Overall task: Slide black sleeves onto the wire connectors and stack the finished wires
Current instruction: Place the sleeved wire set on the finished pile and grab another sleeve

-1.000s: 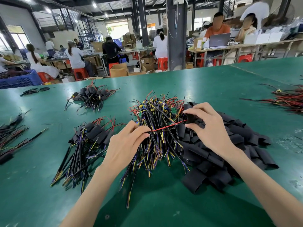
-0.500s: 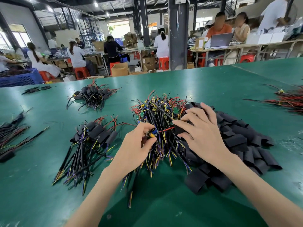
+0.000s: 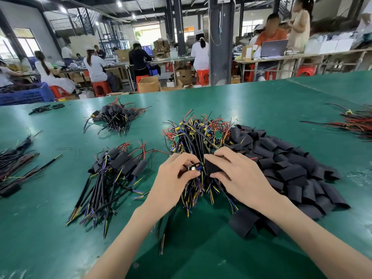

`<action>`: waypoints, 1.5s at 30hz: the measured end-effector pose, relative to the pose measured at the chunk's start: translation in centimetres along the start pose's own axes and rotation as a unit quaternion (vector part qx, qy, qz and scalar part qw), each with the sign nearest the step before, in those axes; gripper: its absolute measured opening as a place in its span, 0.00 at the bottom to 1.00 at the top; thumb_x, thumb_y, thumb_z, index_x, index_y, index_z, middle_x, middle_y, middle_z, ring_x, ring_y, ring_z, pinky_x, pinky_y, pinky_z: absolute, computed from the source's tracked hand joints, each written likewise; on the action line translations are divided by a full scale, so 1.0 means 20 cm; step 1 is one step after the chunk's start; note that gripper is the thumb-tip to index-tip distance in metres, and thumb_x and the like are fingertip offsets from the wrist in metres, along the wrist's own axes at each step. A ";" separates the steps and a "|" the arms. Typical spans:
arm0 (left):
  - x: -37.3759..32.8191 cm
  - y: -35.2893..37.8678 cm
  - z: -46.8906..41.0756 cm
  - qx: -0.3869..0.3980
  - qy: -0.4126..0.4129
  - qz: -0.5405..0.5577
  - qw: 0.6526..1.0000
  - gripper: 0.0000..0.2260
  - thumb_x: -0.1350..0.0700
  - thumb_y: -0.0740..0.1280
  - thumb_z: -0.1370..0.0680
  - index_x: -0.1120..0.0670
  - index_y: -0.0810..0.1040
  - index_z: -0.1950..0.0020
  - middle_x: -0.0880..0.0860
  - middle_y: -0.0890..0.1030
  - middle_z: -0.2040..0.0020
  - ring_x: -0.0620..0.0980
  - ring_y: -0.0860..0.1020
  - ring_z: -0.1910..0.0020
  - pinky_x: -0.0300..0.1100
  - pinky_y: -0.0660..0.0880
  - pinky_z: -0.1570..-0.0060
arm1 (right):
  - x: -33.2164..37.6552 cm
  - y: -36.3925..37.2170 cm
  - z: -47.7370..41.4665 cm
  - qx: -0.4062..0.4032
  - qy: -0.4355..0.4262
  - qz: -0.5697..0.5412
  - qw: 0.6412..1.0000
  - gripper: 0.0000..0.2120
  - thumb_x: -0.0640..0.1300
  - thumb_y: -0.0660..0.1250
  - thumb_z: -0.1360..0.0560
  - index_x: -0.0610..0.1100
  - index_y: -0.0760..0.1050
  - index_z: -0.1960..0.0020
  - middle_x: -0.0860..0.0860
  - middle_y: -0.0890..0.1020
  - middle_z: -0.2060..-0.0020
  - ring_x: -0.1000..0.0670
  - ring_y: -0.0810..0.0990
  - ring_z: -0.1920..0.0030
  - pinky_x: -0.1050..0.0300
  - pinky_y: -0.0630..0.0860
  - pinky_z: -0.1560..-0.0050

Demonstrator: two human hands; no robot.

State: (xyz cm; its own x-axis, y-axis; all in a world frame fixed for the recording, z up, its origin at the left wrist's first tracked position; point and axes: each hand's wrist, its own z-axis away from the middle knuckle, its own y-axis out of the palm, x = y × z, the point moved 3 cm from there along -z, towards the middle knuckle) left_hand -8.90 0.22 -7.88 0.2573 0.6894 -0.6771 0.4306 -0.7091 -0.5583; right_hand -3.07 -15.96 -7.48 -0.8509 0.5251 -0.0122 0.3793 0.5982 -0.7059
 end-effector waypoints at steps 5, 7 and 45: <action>-0.01 -0.02 0.00 0.002 -0.059 0.083 0.995 0.12 0.64 0.73 0.29 0.48 0.77 0.52 0.46 0.80 0.59 0.39 0.77 0.61 0.27 0.70 0.56 | -0.01 -0.01 0.00 0.002 0.026 -0.081 0.996 0.19 0.37 0.76 0.34 0.41 0.78 0.44 0.48 0.79 0.51 0.44 0.80 0.56 0.53 0.78 0.56; -0.01 -0.02 0.00 0.000 -0.072 0.106 0.992 0.10 0.64 0.73 0.29 0.50 0.78 0.55 0.46 0.81 0.60 0.39 0.78 0.60 0.28 0.71 0.55 | -0.01 -0.01 -0.01 0.010 0.024 -0.081 0.996 0.18 0.37 0.76 0.34 0.41 0.78 0.45 0.47 0.78 0.51 0.43 0.80 0.57 0.50 0.79 0.58; 0.01 -0.01 -0.01 0.039 -0.061 0.132 0.989 0.13 0.65 0.77 0.35 0.50 0.79 0.61 0.46 0.80 0.66 0.39 0.77 0.66 0.29 0.72 0.61 | -0.04 0.02 0.00 0.136 0.027 -0.212 0.967 0.17 0.44 0.74 0.30 0.44 0.80 0.43 0.53 0.75 0.52 0.50 0.76 0.54 0.51 0.74 0.49</action>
State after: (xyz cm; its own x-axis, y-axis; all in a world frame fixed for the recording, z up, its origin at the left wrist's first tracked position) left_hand -8.71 0.57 -7.79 0.2429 0.4591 -0.8546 0.2938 -0.8744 -0.3862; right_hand -2.15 -16.14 -7.79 -0.8863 0.3022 0.3508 -0.1159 0.5889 -0.7999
